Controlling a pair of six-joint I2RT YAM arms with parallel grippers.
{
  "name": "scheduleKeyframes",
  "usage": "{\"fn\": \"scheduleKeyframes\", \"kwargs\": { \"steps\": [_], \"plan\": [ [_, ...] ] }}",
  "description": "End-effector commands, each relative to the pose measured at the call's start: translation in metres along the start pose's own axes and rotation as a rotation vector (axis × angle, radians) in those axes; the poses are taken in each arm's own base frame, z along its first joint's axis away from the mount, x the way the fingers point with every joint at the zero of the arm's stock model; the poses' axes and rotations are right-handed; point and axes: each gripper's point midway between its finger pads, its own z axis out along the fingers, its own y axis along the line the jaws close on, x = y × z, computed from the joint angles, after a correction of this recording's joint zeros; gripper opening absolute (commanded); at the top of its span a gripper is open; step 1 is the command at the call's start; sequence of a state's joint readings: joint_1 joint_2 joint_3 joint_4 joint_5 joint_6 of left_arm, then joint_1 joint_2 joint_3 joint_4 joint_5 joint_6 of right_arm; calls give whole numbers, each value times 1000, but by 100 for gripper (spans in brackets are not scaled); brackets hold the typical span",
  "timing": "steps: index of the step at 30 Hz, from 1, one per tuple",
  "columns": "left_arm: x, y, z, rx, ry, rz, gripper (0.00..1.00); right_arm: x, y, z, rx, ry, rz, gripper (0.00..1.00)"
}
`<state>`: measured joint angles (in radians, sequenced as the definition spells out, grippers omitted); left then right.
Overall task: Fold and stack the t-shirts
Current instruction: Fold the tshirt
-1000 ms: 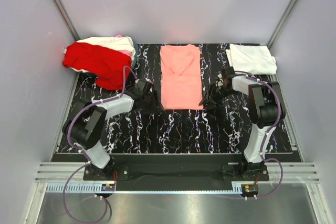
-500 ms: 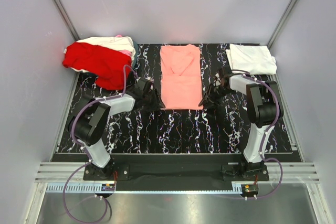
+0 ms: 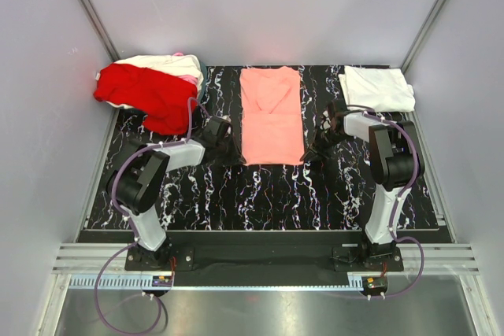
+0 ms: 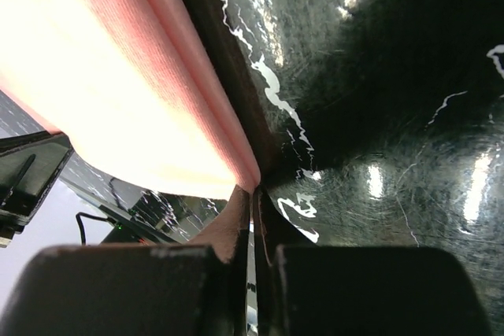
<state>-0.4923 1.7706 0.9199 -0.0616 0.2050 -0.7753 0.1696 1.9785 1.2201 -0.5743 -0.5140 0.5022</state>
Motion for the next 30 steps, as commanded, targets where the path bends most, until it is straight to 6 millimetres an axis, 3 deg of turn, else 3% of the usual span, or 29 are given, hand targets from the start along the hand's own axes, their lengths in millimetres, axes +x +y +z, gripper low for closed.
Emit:
{"fn": "scheduleKeyframes", "kwargs": {
  "steps": [1,6,9,11,14,21,23,26,30],
  "plan": [
    [5,8,-4,-57,19,15,0,0,8,-3,-25,-22,-23,0],
    [24,4,-27,-81,21,34,0,14,9,-24,-18,-53,-20,0],
    [41,0,-41,-93,28,48,0,33,9,-36,-37,-54,0,0],
    [54,-4,-53,-97,38,61,0,52,3,-39,-38,-39,24,0],
    [73,-11,-72,-93,41,75,0,76,6,-60,-67,-79,19,0],
    [109,-29,-127,-6,21,72,0,146,-1,-66,-87,-40,7,0],
    [119,-22,-135,-24,19,76,0,161,-4,-70,-85,-42,29,0],
    [134,-18,-150,-9,35,81,0,182,-3,-95,-122,-104,32,0],
    [146,-2,-168,-36,55,81,1,196,2,-117,-170,-134,42,0]
  ]
}}
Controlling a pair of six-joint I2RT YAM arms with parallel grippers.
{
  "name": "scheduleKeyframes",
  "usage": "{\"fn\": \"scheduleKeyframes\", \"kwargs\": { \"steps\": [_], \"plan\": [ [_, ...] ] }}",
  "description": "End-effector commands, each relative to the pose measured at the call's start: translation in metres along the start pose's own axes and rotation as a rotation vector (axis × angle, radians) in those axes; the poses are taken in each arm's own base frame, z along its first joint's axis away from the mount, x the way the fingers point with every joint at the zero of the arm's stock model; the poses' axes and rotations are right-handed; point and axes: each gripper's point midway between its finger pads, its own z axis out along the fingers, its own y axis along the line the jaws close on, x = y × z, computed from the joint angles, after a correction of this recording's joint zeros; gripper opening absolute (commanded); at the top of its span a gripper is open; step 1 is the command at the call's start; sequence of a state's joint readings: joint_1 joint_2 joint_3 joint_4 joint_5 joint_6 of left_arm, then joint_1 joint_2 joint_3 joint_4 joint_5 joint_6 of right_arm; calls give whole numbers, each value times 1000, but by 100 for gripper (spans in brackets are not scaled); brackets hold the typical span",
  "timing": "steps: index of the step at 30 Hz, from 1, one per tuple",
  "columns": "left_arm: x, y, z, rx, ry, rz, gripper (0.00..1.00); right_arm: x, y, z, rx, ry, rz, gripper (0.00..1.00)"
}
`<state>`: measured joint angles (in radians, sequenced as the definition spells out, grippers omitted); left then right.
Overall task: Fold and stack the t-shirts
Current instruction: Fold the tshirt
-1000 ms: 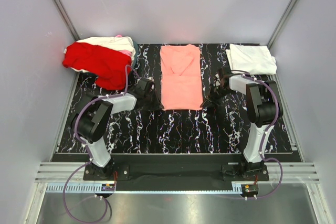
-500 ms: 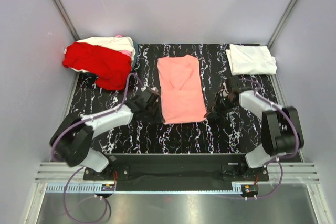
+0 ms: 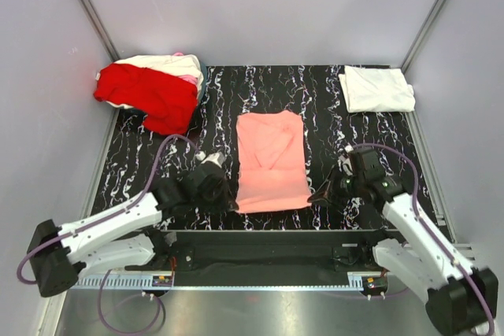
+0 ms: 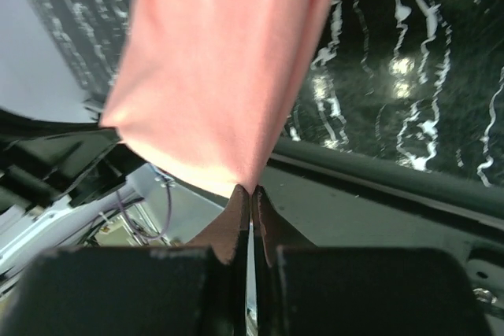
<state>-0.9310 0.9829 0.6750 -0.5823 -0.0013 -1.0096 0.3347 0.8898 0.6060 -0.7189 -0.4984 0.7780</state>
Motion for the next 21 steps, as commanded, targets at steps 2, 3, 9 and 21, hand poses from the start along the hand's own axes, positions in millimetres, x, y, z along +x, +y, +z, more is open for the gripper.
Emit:
{"fn": "scheduleKeyframes", "kwargs": {
  "steps": [2,3,9,21],
  "plan": [
    [4,18,-18,-62,-15,-29,2,11,7,-20,-6,-9,62,0],
    [3,18,-22,-65,-20,-21,2,8,15,-24,-20,-18,52,0],
    [-33,-5,-43,-99,-100,60,6,-20,38,-32,9,-64,-21,0],
    [-113,-35,-34,-100,-140,102,6,-78,57,-27,113,-148,-66,0]
  ]
}}
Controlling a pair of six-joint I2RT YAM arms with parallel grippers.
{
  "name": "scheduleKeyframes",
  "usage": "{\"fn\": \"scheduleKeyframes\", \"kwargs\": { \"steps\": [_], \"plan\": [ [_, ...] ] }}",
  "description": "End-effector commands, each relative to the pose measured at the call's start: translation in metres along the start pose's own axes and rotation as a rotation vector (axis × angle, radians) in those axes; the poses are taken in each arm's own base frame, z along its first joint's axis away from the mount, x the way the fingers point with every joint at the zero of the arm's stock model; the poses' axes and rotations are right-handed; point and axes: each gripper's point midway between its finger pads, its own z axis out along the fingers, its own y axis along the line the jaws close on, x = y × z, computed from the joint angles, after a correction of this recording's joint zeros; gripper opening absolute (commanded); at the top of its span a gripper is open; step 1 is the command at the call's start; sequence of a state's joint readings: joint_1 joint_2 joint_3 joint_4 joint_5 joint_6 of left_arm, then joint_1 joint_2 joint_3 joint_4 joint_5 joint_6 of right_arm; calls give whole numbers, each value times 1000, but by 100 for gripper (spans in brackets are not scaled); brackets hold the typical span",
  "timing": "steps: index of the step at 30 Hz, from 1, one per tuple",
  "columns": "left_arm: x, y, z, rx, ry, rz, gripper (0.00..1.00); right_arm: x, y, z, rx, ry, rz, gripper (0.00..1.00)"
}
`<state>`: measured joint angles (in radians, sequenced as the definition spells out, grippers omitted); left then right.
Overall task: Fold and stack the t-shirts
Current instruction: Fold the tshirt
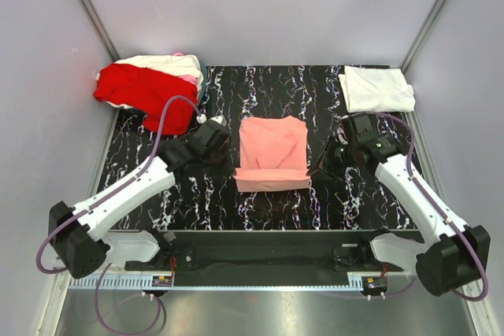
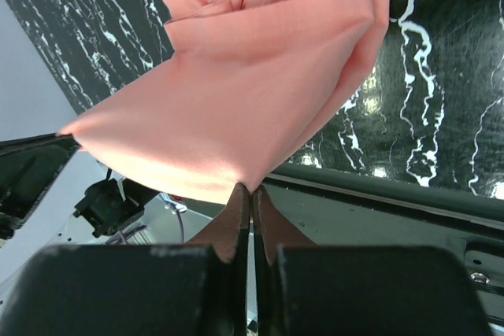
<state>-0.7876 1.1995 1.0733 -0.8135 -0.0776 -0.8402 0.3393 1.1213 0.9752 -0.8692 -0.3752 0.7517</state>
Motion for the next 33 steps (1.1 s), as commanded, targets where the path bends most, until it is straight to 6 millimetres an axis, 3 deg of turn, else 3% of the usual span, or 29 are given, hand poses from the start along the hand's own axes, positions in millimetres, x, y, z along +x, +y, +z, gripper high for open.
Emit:
{"fn": "scheduleKeyframes", "kwargs": {
  "steps": [1,10,13,14,15,16,17,18,19,20,21,22,23,24,25,26,27,28,30,31,32,33],
  "plan": [
    [-32,-10,-7,45,-48,41,6,-27,4,2,31,-66,-36,0],
    [-79,-10,15,29,-11,91,6,-75,16,2,33,-108,-45,0],
    [-101,-13,22,35,-17,97,6,-98,16,6,49,-121,-25,0],
    [-105,-10,34,20,2,99,6,-110,19,4,39,-141,-27,0],
    [-125,-14,31,35,-29,87,7,-117,19,7,39,-143,-20,0],
    [-134,-15,36,36,-32,84,7,-127,15,19,52,-129,-4,0],
    [-155,-16,47,34,-42,83,7,-144,19,19,38,-147,6,0],
    [-163,-16,54,35,-32,80,7,-155,20,24,35,-147,10,0],
    [-174,-16,61,32,-30,84,7,-170,12,47,54,-118,36,0],
    [-172,-4,92,-10,40,81,7,-196,30,44,17,-152,27,0],
    [-207,-10,91,11,-25,75,10,-216,31,51,10,-158,38,0],
    [-221,-9,102,15,-32,69,13,-228,9,91,63,-74,95,0],
    [-220,5,147,-4,33,39,21,-268,38,81,5,-137,42,9],
    [-236,9,159,27,47,-2,37,-280,50,92,-48,-107,3,44],
    [-243,20,185,7,97,-55,39,-274,28,135,-24,26,49,89],
    [-255,31,189,8,102,-143,43,-303,55,117,-66,-51,-20,99],
    [-254,28,194,55,134,-178,48,-306,52,120,-53,-39,-29,100],
    [-239,37,207,47,180,-203,49,-299,41,128,-18,5,-14,100],
    [-250,32,199,78,100,-184,52,-300,40,122,-9,-16,-53,100],
    [-244,35,193,92,67,-184,55,-314,69,94,-90,-121,-123,100],
    [-243,35,187,98,47,-180,57,-292,44,116,-67,-51,-47,100],
    [-242,37,183,88,31,-179,57,-290,49,111,-106,-77,-54,100]
  ]
}}
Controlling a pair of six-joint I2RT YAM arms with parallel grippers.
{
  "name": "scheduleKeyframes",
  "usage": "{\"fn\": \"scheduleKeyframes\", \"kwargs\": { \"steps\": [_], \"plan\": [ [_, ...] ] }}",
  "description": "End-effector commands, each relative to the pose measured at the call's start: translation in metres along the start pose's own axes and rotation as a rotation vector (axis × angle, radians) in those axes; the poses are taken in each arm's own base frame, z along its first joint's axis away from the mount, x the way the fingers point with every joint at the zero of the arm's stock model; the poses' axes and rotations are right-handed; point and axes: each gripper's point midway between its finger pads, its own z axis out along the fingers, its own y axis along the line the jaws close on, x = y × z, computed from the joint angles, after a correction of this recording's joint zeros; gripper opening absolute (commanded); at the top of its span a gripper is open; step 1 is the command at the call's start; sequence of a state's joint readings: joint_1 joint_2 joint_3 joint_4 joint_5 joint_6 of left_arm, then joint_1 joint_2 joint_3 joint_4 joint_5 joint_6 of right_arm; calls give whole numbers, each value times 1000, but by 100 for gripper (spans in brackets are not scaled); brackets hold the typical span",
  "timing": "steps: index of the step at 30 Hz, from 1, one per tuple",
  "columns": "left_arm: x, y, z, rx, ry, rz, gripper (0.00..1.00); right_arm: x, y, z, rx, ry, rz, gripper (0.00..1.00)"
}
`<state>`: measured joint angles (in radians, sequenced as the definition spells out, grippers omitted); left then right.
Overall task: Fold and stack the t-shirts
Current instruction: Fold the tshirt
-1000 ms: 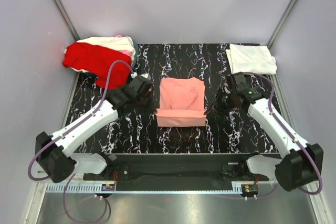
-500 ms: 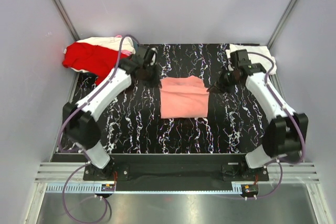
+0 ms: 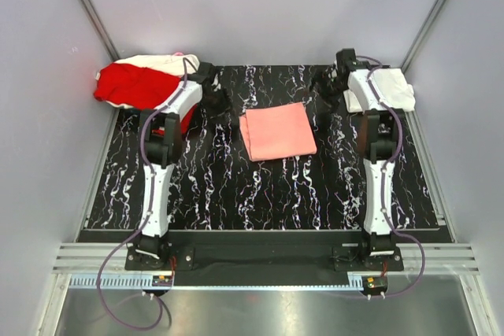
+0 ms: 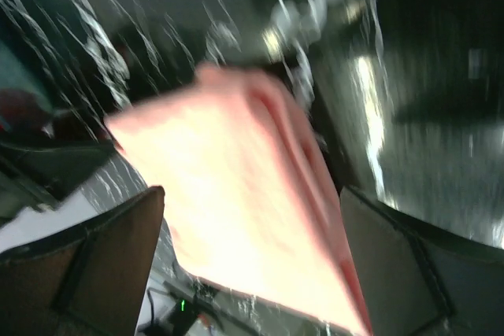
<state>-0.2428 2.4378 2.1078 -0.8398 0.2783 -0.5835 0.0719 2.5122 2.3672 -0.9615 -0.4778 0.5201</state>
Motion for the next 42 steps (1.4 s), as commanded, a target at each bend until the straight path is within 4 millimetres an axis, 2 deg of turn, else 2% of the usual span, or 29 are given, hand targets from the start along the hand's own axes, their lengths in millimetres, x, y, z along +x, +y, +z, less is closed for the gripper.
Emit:
{"fn": "scheduleKeyframes", "kwargs": {
  "steps": [1,2,4,7,10,15,18,20,23,27,30,32,33,34,35,36,37,38,39,40,42],
  "plan": [
    [-3,-51,-72,147,-140,67,57,8,62,-80,-199,-128,-118,100],
    [0,-48,-73,143,-136,75,57,21,49,-71,-184,-93,-86,100],
    [14,-39,-70,126,-108,71,57,28,50,-73,-207,-77,-89,100],
    [26,-31,-61,141,-99,64,56,42,33,-58,-194,-41,-70,100],
    [36,-28,-50,169,-88,53,56,43,22,-48,-162,-34,-57,100],
    [48,-34,-35,164,-72,78,57,37,-2,-34,-62,-45,-65,99],
    [49,-37,-25,166,-65,84,57,39,-15,-20,-27,-26,-50,91],
    [48,-38,-19,169,-62,79,57,41,-19,-10,-31,-14,-41,79],
    [47,-42,-12,168,-56,84,58,45,-24,3,-22,9,-41,77],
    [37,-41,-17,142,-101,89,57,48,-30,11,-12,25,-47,76],
    [23,-52,-28,181,-169,127,54,54,-39,11,17,31,-55,77],
    [10,-61,-32,191,-199,166,52,60,-48,4,55,19,-69,77],
    [2,-67,-32,198,-216,178,51,58,-43,-5,54,-14,-85,78],
    [-3,-69,-33,204,-228,197,51,70,-53,-5,70,5,-76,78],
    [-7,-73,-34,211,-237,208,50,74,-54,-8,69,0,-74,78],
    [-13,-76,-35,219,-258,216,51,72,-44,-19,40,-34,-90,79],
    [-20,-81,-37,237,-283,231,51,90,-56,-17,53,-3,-66,79],
    [-24,-82,-38,249,-291,237,51,96,-56,-20,45,-5,-61,79],
    [-30,-86,-36,260,-299,244,51,96,-48,-30,15,-37,-81,80],
    [-32,-84,-33,251,-293,247,51,115,-59,-29,17,-1,-68,81],
    [-43,-81,-22,241,-282,241,51,124,-55,-40,-9,-19,-86,83]
  ]
}}
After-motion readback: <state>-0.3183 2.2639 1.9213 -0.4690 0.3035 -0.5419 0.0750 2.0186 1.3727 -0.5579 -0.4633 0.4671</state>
